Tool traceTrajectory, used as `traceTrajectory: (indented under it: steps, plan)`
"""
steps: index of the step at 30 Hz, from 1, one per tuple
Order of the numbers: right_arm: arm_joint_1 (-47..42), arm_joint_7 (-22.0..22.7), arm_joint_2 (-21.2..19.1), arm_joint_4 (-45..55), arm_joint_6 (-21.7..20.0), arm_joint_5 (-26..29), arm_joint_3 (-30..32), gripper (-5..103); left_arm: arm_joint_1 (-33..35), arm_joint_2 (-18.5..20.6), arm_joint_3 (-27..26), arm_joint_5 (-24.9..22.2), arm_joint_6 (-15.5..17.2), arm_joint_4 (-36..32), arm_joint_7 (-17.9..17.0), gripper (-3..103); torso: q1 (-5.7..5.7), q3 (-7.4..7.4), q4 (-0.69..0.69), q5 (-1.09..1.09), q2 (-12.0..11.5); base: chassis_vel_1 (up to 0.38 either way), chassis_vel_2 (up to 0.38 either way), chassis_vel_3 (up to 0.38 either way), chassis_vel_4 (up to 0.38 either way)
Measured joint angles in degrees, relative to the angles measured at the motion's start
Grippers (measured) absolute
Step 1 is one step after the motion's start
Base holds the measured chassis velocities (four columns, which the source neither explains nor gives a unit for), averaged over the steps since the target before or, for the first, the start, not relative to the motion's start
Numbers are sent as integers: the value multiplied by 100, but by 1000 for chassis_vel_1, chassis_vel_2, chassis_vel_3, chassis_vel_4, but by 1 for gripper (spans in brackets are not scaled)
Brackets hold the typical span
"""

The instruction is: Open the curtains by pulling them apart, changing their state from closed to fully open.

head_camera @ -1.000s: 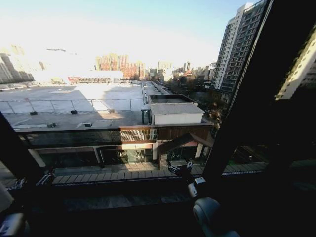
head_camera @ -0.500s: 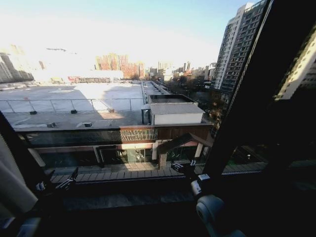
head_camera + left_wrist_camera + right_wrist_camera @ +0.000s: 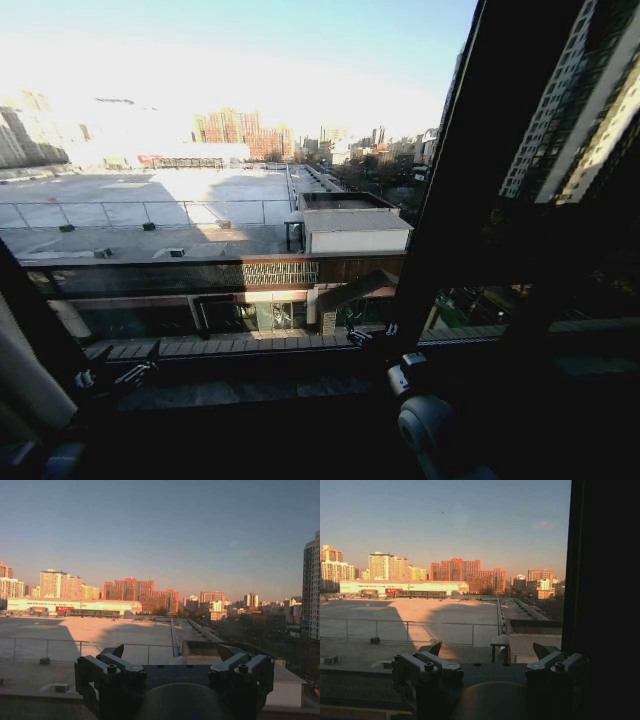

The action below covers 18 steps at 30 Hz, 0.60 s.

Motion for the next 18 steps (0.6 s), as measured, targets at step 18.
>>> traceTrajectory:
  steps: [18]
  plan:
    - [-19,1,-92,13,19,83,89,100,-54,-111,40,103,20,-66,-26,100,-1,0,0,0,-1,-255,-458,241,471]
